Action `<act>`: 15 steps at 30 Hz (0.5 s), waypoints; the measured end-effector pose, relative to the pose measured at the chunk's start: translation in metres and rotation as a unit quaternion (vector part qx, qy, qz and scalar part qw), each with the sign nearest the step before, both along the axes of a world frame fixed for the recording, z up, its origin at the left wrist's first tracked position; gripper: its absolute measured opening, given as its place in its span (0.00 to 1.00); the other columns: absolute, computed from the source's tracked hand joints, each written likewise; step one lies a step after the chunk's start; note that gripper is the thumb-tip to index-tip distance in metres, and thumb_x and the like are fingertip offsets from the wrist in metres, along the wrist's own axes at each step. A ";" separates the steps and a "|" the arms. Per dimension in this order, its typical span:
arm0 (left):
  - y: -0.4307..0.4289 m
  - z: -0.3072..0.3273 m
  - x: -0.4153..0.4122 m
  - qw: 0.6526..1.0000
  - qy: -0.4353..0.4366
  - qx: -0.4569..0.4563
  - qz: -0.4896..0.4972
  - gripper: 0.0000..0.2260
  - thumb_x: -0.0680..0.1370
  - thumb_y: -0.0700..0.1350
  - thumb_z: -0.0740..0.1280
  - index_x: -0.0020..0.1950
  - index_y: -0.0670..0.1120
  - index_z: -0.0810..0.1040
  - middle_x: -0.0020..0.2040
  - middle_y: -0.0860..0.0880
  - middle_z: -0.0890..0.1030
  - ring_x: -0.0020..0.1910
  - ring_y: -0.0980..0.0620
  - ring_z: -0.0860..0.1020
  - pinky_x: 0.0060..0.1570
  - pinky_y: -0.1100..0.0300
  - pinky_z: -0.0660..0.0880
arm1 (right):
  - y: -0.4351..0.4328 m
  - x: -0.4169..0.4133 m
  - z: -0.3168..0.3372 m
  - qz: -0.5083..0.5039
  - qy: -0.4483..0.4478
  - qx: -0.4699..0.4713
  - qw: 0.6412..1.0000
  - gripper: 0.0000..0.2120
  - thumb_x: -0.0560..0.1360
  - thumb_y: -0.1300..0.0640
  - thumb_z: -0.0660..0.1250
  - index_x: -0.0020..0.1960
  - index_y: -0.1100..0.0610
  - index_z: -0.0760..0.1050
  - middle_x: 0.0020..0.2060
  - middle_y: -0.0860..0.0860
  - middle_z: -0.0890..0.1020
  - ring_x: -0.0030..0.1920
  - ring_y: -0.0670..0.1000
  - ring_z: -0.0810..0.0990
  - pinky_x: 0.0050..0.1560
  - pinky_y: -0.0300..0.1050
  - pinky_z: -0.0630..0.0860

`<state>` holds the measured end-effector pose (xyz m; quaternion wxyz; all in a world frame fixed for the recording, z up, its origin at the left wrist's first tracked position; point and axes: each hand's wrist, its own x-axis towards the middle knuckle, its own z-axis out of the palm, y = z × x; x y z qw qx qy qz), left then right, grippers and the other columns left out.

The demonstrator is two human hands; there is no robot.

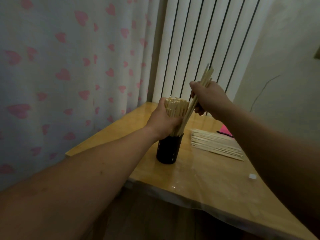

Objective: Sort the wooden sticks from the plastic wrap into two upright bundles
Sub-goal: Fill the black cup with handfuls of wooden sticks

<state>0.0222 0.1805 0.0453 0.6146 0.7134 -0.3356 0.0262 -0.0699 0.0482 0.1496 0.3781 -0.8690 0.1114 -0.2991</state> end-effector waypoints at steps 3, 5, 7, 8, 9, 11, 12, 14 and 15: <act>-0.001 -0.001 0.001 1.000 0.003 -0.003 -0.002 0.31 0.75 0.49 0.79 0.72 0.56 0.66 0.58 0.55 0.80 0.57 0.54 0.81 0.57 0.50 0.82 | 0.002 0.003 -0.003 -0.023 -0.026 -0.002 0.999 0.21 0.85 0.43 0.61 0.50 0.61 0.79 0.34 0.55 0.82 0.27 0.50 0.81 0.30 0.42 0.79; -0.001 -0.002 0.002 1.000 0.009 -0.001 -0.005 0.28 0.77 0.48 0.77 0.71 0.57 0.66 0.58 0.55 0.80 0.57 0.55 0.80 0.58 0.49 0.82 | 0.003 0.002 -0.007 -0.038 -0.042 0.000 0.998 0.21 0.85 0.43 0.61 0.50 0.60 0.79 0.34 0.55 0.82 0.26 0.48 0.80 0.28 0.40 0.78; -0.002 -0.002 0.001 1.000 0.017 -0.007 -0.012 0.26 0.78 0.48 0.75 0.71 0.58 0.66 0.59 0.55 0.79 0.57 0.55 0.80 0.59 0.49 0.81 | 0.003 0.000 -0.011 -0.052 -0.065 0.016 0.996 0.20 0.85 0.43 0.61 0.50 0.60 0.79 0.34 0.55 0.81 0.25 0.47 0.80 0.27 0.39 0.77; -0.002 -0.002 0.000 1.000 0.021 -0.013 -0.016 0.26 0.79 0.48 0.75 0.71 0.57 0.65 0.59 0.55 0.79 0.58 0.55 0.80 0.58 0.50 0.81 | 0.003 -0.002 -0.013 -0.057 -0.077 0.026 0.995 0.20 0.85 0.43 0.62 0.49 0.60 0.79 0.34 0.55 0.81 0.25 0.47 0.79 0.26 0.39 0.77; -0.002 -0.003 -0.001 0.999 0.024 -0.018 -0.019 0.26 0.79 0.48 0.75 0.72 0.57 0.65 0.60 0.54 0.79 0.58 0.55 0.80 0.58 0.50 0.81 | 0.004 -0.004 -0.015 -0.060 -0.085 0.034 0.994 0.20 0.85 0.44 0.62 0.49 0.60 0.79 0.34 0.55 0.81 0.25 0.47 0.79 0.26 0.39 0.77; -0.003 -0.005 -0.001 0.999 0.031 -0.028 -0.023 0.27 0.79 0.50 0.74 0.73 0.56 0.65 0.61 0.53 0.79 0.58 0.54 0.80 0.58 0.50 0.81 | 0.006 -0.006 -0.020 -0.061 -0.088 0.036 0.994 0.19 0.85 0.45 0.62 0.47 0.59 0.78 0.35 0.56 0.81 0.26 0.48 0.80 0.26 0.39 0.77; -0.003 -0.006 -0.002 0.998 0.036 -0.034 -0.028 0.27 0.80 0.51 0.74 0.74 0.56 0.65 0.62 0.53 0.79 0.59 0.54 0.80 0.58 0.51 0.81 | 0.008 -0.006 -0.024 -0.062 -0.082 0.029 0.994 0.19 0.85 0.45 0.62 0.47 0.59 0.78 0.35 0.56 0.82 0.26 0.48 0.80 0.26 0.39 0.77; -0.003 -0.008 -0.003 0.996 0.051 -0.051 -0.047 0.29 0.80 0.53 0.74 0.77 0.56 0.64 0.65 0.53 0.79 0.61 0.54 0.80 0.55 0.54 0.81 | 0.012 -0.005 -0.031 -0.067 -0.066 0.008 0.996 0.19 0.85 0.44 0.61 0.48 0.58 0.78 0.36 0.56 0.83 0.27 0.48 0.81 0.27 0.40 0.78; -0.002 -0.010 -0.003 0.995 0.060 -0.060 -0.059 0.30 0.80 0.54 0.74 0.78 0.56 0.64 0.66 0.53 0.78 0.62 0.54 0.80 0.54 0.56 0.81 | 0.013 -0.003 -0.033 -0.069 -0.059 0.000 0.996 0.19 0.85 0.43 0.61 0.48 0.57 0.78 0.36 0.56 0.84 0.28 0.49 0.82 0.28 0.41 0.80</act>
